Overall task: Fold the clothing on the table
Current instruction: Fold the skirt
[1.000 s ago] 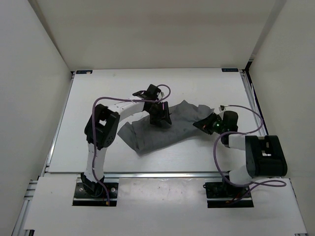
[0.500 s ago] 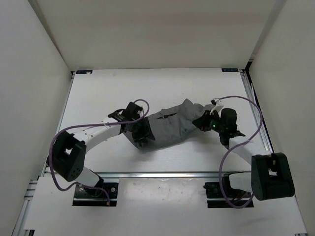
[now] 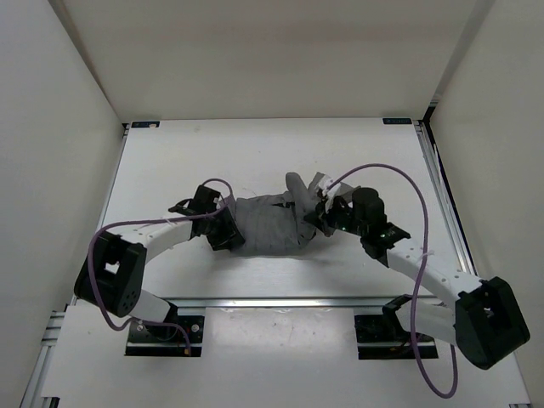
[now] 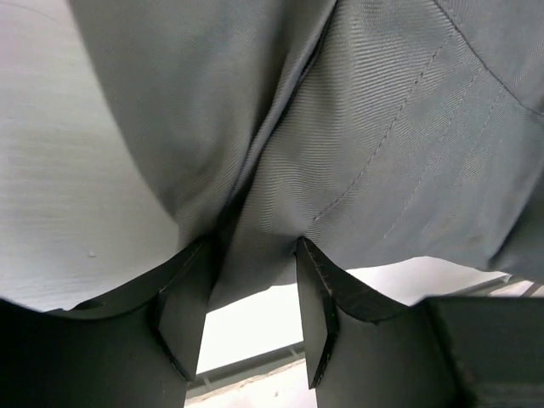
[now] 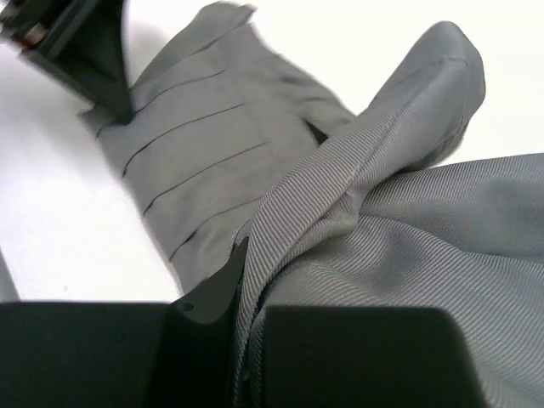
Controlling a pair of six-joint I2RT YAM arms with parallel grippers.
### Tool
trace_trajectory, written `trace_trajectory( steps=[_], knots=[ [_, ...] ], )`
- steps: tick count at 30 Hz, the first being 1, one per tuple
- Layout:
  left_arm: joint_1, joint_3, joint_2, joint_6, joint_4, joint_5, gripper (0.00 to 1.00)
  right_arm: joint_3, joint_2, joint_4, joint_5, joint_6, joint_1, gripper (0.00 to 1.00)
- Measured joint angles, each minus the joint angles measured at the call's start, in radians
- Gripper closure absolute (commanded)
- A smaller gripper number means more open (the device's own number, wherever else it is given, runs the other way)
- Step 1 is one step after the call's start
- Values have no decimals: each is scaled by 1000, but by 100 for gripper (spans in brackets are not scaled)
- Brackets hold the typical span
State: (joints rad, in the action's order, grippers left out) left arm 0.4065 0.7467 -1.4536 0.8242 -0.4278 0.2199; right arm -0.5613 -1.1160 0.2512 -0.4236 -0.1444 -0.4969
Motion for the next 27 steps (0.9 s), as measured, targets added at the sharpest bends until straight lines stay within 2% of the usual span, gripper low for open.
trace_trajectory(
  steps=[9,16,25,26,27],
  knots=[
    [68,-71,-23,16,127,32,46,-46,-71,-31,78,-177,-194,100],
    [66,-97,-26,18,196,68,49,-112,-165,-26,109,-268,-311,100],
    [75,-101,-71,30,304,123,49,-161,-251,-26,172,-349,-446,99],
    [74,-105,-71,31,312,124,48,-158,-262,-23,184,-357,-457,88],
    [72,-111,-69,33,323,129,48,-149,-270,-18,198,-364,-468,70]
  ],
)
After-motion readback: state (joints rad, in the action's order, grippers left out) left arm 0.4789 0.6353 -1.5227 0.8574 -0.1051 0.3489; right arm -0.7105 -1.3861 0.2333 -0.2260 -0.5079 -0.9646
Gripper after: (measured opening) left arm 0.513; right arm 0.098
